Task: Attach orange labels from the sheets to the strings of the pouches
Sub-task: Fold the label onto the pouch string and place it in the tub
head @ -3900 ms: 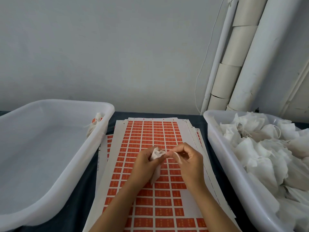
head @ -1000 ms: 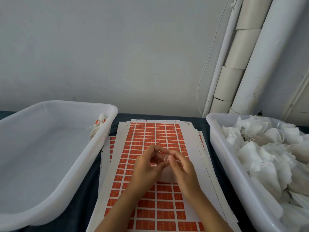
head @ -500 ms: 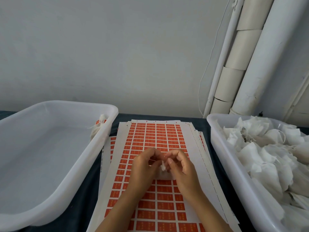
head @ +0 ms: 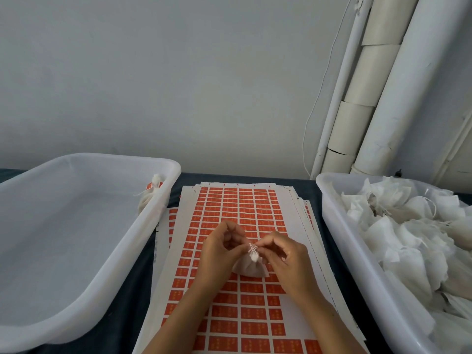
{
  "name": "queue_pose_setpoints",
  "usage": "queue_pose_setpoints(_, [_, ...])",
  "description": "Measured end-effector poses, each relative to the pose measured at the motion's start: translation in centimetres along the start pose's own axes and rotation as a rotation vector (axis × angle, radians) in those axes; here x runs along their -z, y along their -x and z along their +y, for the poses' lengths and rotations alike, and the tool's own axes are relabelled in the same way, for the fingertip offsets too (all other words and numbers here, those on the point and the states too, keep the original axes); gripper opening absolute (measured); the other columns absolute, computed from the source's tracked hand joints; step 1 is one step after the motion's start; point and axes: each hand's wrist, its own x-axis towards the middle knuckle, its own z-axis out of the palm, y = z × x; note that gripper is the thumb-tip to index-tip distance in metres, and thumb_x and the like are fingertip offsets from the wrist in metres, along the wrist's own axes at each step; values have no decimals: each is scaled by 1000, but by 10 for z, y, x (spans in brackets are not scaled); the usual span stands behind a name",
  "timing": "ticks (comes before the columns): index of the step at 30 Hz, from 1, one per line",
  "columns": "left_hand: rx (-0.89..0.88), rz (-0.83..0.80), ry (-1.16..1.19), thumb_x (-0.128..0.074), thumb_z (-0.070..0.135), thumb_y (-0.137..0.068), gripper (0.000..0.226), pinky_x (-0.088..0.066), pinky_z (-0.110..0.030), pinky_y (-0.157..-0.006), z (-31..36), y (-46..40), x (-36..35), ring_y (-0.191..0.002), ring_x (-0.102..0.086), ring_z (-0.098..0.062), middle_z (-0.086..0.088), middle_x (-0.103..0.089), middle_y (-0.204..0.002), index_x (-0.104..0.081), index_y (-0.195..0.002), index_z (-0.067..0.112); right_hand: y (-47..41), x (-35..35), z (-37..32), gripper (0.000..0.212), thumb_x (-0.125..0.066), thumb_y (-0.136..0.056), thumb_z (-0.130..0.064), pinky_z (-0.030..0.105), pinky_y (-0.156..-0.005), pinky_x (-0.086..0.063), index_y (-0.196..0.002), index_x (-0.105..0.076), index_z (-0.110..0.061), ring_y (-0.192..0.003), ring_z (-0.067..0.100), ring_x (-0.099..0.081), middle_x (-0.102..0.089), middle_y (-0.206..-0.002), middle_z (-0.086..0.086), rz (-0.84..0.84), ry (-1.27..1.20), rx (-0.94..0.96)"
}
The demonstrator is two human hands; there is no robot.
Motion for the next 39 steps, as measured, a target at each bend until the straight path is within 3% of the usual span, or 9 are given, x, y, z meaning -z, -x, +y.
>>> queue_pose_setpoints(3, [7, -56, 23, -68, -4, -80, 23, -53, -16, -65, -1, -2, 1, -72, -66, -8, 5, -68, -74, -61, -87, 16, 1, 0, -4, 27, -67, -84, -16, 10, -65, -50, -80, -56, -40, -77, 1, -63, -61, -76, -24, -31, 17, 14])
queue_pose_setpoints(9, [-24, -209, 1, -55, -2, -88, 24, -51, -16, -66, 2, 2, -1, -76, -60, -4, 15, -63, -76, -63, -85, 21, 1, -1, -5, 18, -60, -87, -8, 24, -63, -57, -78, -56, -23, -68, 15, -64, -64, -72, -6, 101, -133, -103])
queue_pose_setpoints(14, [-23, -345, 49, -53, 13, -94, 13, -51, -17, -71, 3, 6, -1, -83, -62, -8, 12, -64, -86, -57, -100, 24, 0, -1, -5, 10, -59, -88, -9, 23, -59, -56, -83, -55, -16, -68, 16, -68, -67, -74, -2, 133, -202, -181])
queue_pose_setpoints(17, [-109, -459, 11, -62, 20, -89, 27, -52, -18, -74, 3, 9, -4, -87, -62, -7, 18, -61, -96, -49, -111, 26, 1, -3, -4, 12, -61, -87, -8, 20, -61, -56, -83, -54, -18, -73, 12, -67, -66, -76, -5, 119, -155, -158])
queue_pose_setpoints(19, [-139, -408, -71, -67, 22, -86, 29, -52, -19, -68, 2, 10, -8, -81, -62, -6, 15, -60, -93, -49, -108, 26, 2, -3, -4, 15, -62, -86, -9, 20, -62, -56, -83, -54, -21, -74, 11, -67, -66, -77, -7, 118, -140, -138])
queue_pose_setpoints(24, [-178, -248, -215, -59, 28, -91, 9, -48, -15, -61, 1, 7, -8, -68, -55, -1, 15, -58, -75, -52, -85, 31, 1, 2, -3, 22, -63, -86, -13, 10, -62, -51, -79, -50, -30, -76, 2, -65, -64, -74, -19, 208, -39, -99])
queue_pose_setpoints(27, [-173, -211, -233, -55, 30, -93, 11, -44, -15, -57, 2, 6, -8, -62, -52, -5, 10, -56, -70, -54, -84, 23, 1, 4, -3, 27, -64, -85, -15, 5, -61, -48, -76, -46, -34, -81, -4, -62, -60, -72, -21, 244, 96, -65])
queue_pose_setpoints(32, [-137, -164, -225, -53, 35, -92, 23, -45, -16, -56, 2, 5, -6, -62, -55, -11, 2, -60, -69, -59, -82, 15, 0, 10, -3, 20, -66, -83, -24, 7, -53, -46, -80, -47, -26, -55, 1, -60, -54, -70, -24, 307, 255, -141])
queue_pose_setpoints(39, [-90, -171, -154, -56, 30, -92, 21, -45, -10, -54, 8, 6, -9, -59, -58, -2, 14, -61, -65, -57, -71, 28, -2, 13, -5, 18, -65, -85, -23, 19, -55, -52, -81, -49, -18, -57, 8, -62, -61, -73, -8, 333, 284, -223])
